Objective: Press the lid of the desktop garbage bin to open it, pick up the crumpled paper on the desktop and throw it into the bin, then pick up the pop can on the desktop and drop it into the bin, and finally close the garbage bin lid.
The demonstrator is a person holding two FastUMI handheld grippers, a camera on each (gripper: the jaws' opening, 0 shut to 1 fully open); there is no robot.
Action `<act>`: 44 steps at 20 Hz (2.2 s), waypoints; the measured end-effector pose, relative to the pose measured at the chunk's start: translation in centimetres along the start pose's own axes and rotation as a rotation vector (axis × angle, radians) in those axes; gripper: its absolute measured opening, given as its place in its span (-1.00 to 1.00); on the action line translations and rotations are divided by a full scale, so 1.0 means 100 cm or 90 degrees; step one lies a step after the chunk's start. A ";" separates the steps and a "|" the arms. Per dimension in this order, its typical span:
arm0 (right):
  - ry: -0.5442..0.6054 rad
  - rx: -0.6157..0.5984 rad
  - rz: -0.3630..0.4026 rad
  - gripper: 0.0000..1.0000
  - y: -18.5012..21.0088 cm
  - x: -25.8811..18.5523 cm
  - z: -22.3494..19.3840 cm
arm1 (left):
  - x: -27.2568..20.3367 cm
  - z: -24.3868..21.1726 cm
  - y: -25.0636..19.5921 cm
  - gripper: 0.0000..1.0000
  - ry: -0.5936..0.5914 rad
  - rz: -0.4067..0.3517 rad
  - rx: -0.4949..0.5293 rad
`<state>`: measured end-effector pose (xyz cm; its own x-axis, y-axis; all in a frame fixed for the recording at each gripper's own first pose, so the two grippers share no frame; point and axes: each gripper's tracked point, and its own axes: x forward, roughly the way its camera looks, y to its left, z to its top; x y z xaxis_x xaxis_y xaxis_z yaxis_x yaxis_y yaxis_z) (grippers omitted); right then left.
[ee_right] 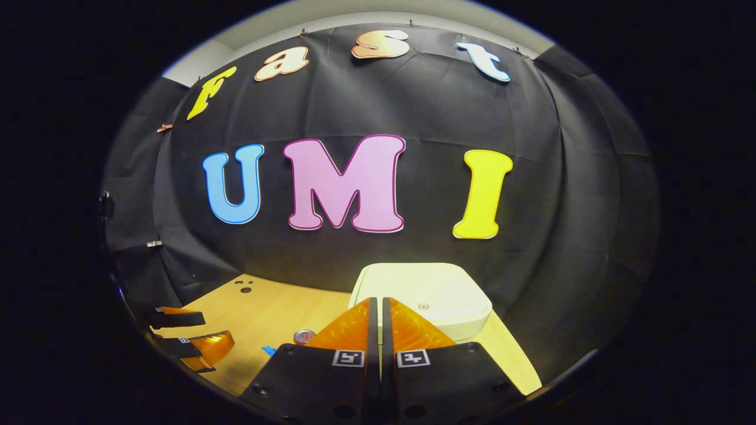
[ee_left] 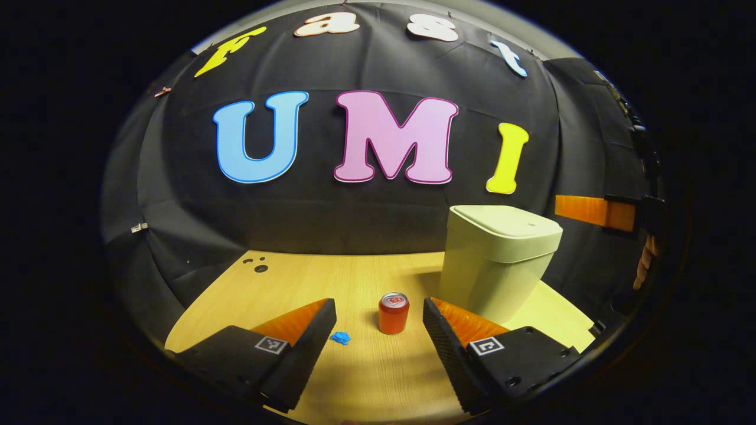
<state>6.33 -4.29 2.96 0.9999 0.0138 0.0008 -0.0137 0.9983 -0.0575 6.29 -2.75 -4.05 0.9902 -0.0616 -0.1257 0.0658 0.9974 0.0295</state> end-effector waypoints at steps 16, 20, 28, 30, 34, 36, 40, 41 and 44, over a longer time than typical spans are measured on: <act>0.091 0.008 -0.011 -0.90 -0.041 0.074 -0.026 | 0.000 -0.009 0.030 0.92 0.015 0.063 -0.019; 0.114 0.016 -0.031 -0.89 -0.054 0.082 -0.035 | 0.000 -0.013 0.034 0.92 0.022 0.075 -0.025; 0.144 0.015 -0.039 -0.89 -0.055 0.088 -0.048 | 0.003 -0.019 0.029 0.92 0.035 0.075 -0.024; 0.146 0.014 -0.038 -0.89 -0.053 0.088 -0.049 | 0.004 -0.021 0.027 0.92 0.039 0.074 -0.022; 0.151 0.041 -0.035 -0.89 -0.052 0.086 -0.050 | 0.004 -0.025 0.026 0.92 0.044 0.072 -0.021; 0.148 0.036 -0.030 -0.89 -0.050 0.086 -0.053 | 0.005 -0.028 0.026 0.92 0.047 0.073 -0.021; 0.141 0.012 -0.020 -0.89 -0.049 0.084 -0.051 | 0.004 -0.029 0.028 0.92 0.049 0.075 -0.027; 0.132 0.011 -0.021 -0.89 -0.049 0.085 -0.048 | 0.003 -0.028 0.028 0.92 0.048 0.075 -0.028; 0.119 0.001 -0.049 -0.91 -0.052 0.078 -0.039 | -0.002 -0.026 0.032 0.92 0.039 0.075 -0.029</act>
<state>14.18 -9.61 -0.63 0.9810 -0.0730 -0.1798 0.0627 0.9961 -0.0625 5.98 0.54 -6.46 0.9811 0.0577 -0.1848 -0.0583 0.9983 0.0023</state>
